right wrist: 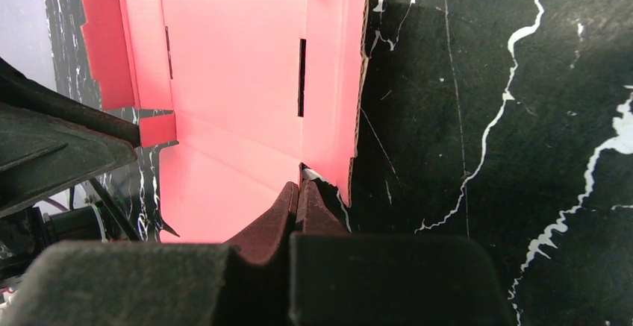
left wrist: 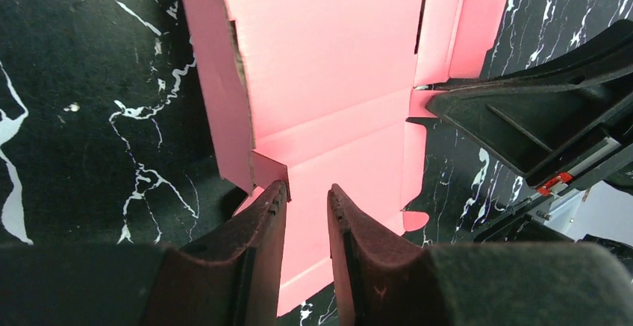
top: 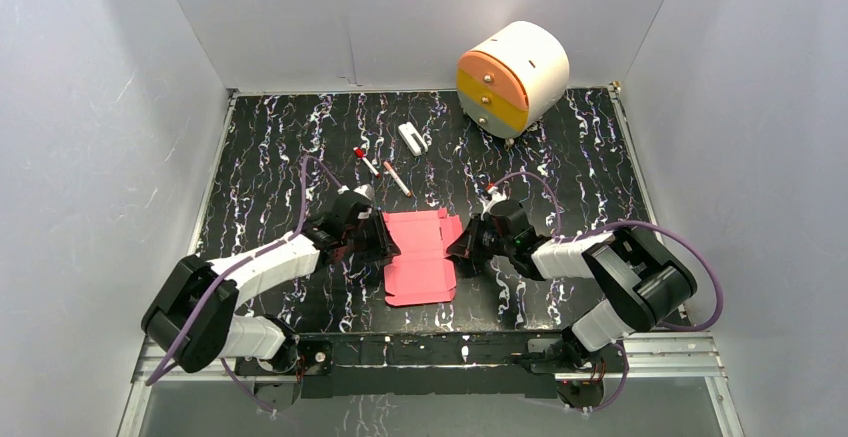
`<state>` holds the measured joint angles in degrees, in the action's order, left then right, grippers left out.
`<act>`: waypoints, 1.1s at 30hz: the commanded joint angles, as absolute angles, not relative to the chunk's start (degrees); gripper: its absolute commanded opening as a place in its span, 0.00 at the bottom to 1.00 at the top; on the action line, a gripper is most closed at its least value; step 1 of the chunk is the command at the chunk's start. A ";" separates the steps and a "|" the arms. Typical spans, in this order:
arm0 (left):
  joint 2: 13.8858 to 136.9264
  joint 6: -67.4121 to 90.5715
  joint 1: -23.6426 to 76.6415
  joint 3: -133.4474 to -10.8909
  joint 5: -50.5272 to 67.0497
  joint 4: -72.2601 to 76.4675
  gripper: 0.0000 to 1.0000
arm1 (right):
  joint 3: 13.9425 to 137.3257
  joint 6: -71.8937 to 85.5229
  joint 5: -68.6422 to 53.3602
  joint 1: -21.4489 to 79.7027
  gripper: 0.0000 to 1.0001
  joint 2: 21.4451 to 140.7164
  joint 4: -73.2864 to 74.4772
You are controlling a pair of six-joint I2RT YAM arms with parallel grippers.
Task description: Fold the paper box
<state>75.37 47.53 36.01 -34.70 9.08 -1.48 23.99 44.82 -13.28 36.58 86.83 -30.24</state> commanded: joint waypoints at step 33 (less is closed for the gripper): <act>75.42 39.17 29.27 -44.67 5.98 -12.30 0.41 | 30.06 35.89 -5.78 38.15 0.21 78.14 -15.10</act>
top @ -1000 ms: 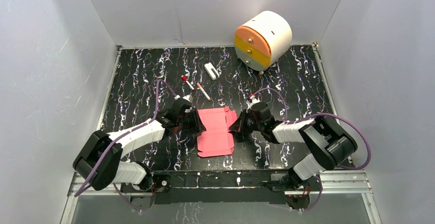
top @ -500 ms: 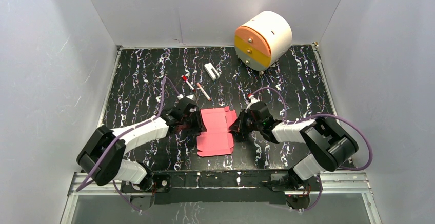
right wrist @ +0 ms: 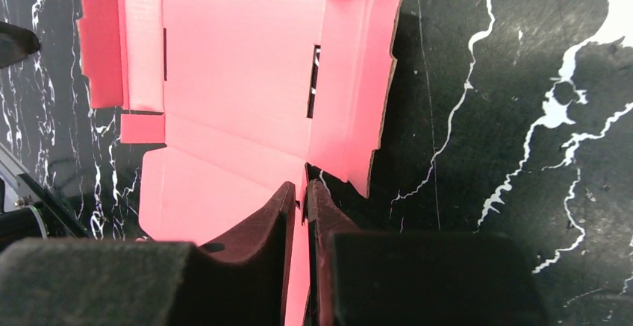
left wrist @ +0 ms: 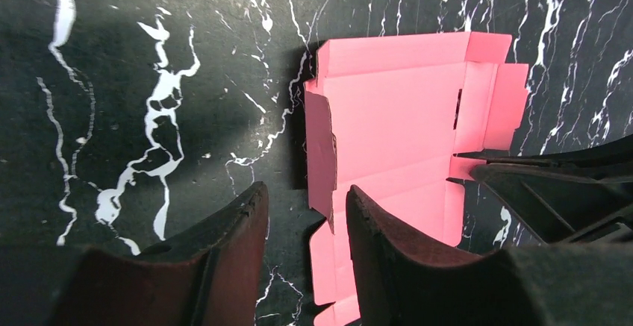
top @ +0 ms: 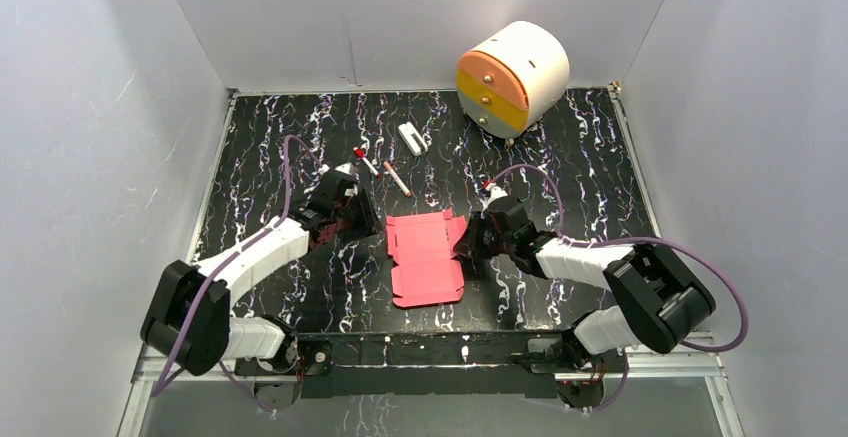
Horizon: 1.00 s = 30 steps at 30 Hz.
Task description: Fold the paper box
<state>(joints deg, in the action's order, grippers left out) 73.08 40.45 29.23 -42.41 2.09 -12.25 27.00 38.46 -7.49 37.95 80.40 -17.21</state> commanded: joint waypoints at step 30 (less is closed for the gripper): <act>92.81 29.44 31.62 -59.92 4.02 -22.44 0.25 | 53.93 6.16 -12.88 34.68 0.68 88.45 -0.85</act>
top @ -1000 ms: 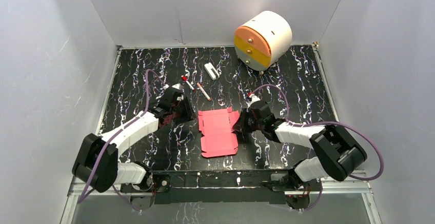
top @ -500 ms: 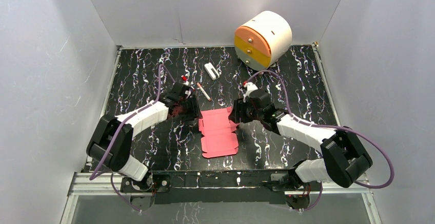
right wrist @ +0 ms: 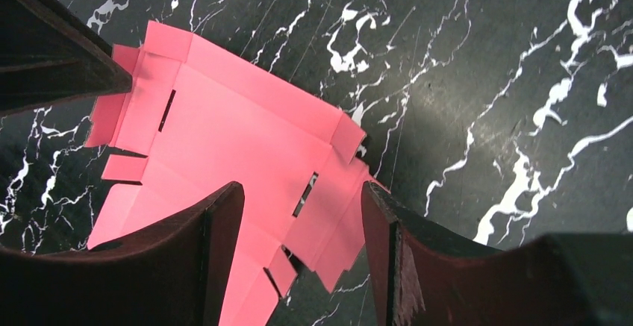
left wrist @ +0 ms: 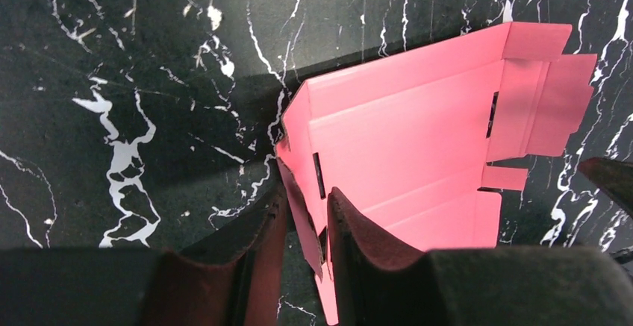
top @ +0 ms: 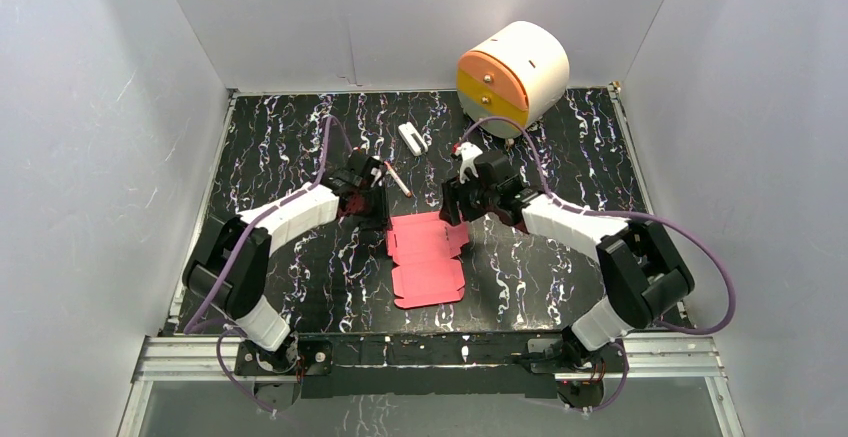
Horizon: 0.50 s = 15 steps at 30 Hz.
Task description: Fold the paper box
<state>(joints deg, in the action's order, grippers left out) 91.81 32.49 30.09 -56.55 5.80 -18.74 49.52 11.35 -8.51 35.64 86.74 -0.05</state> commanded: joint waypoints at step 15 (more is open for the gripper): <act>96.69 17.24 32.04 -67.69 3.73 -25.66 0.05 | 62.34 0.09 -28.36 30.48 0.69 100.24 1.68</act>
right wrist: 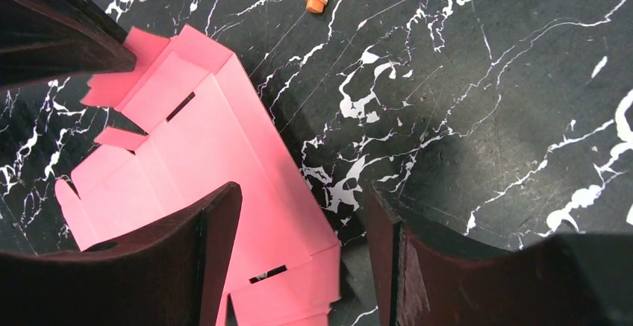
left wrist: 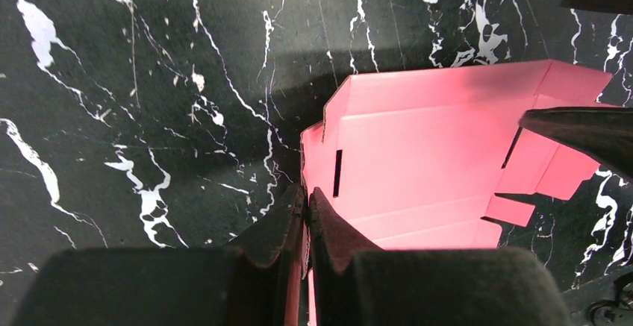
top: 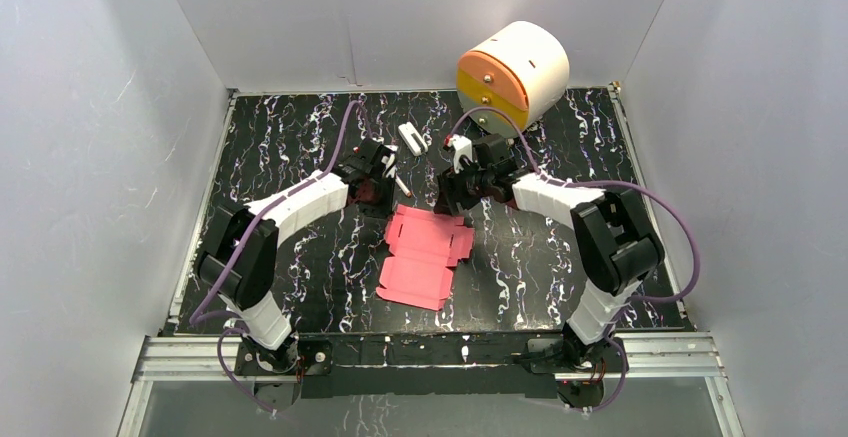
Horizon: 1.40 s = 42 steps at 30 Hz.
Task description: Fold the paper box
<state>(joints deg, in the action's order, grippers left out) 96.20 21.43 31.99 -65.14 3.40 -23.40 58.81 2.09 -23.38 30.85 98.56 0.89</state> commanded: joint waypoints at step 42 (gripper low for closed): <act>96.32 17.45 31.99 -65.50 5.46 -22.07 0.04 | 64.36 -2.55 -45.87 30.67 0.00 106.63 2.72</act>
<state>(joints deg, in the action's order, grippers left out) 96.36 16.75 31.97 -66.06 4.05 -22.55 63.61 -1.32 -41.21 30.46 108.20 3.22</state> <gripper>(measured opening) 0.039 0.012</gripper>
